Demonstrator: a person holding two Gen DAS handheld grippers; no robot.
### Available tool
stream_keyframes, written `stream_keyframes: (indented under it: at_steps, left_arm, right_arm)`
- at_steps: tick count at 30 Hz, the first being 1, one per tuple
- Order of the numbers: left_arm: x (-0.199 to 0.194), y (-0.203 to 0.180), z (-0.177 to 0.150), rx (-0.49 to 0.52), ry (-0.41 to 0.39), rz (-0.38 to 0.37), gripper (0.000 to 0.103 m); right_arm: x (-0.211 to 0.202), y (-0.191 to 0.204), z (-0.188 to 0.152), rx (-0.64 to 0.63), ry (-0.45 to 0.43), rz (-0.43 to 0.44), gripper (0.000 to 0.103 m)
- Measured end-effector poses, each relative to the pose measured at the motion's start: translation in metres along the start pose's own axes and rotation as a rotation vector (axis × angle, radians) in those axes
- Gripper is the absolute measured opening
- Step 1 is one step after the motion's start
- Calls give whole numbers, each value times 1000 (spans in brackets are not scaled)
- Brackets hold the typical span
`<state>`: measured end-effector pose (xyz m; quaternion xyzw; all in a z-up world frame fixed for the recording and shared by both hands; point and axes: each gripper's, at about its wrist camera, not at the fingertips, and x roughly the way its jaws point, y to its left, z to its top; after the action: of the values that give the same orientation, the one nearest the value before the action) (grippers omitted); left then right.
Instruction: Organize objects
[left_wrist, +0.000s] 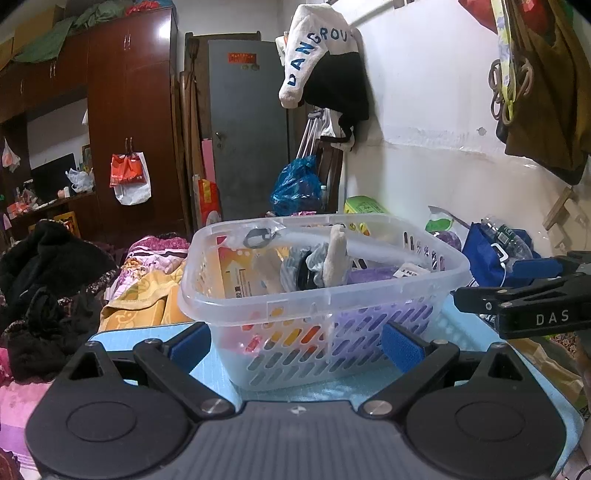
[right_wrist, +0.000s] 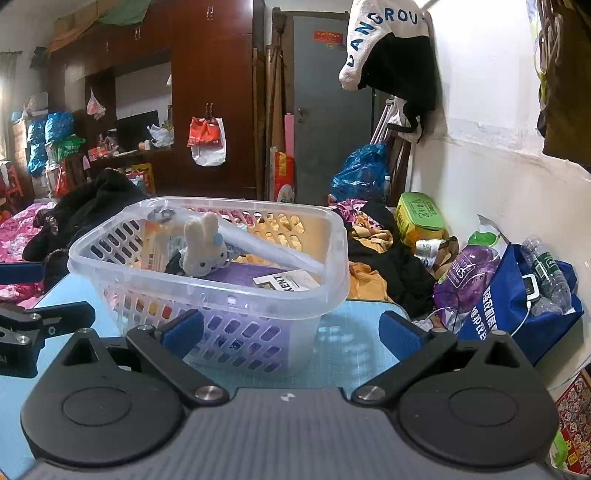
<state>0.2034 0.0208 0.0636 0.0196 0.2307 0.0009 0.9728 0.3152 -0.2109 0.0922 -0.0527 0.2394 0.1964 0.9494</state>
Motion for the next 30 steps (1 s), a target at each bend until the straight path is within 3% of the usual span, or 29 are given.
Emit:
stream_keyframes:
  at_steps: [30]
  left_arm:
    - [7, -4, 0, 1, 12, -5, 100]
  right_arm:
    - [3, 2, -3, -27, 1, -11, 103]
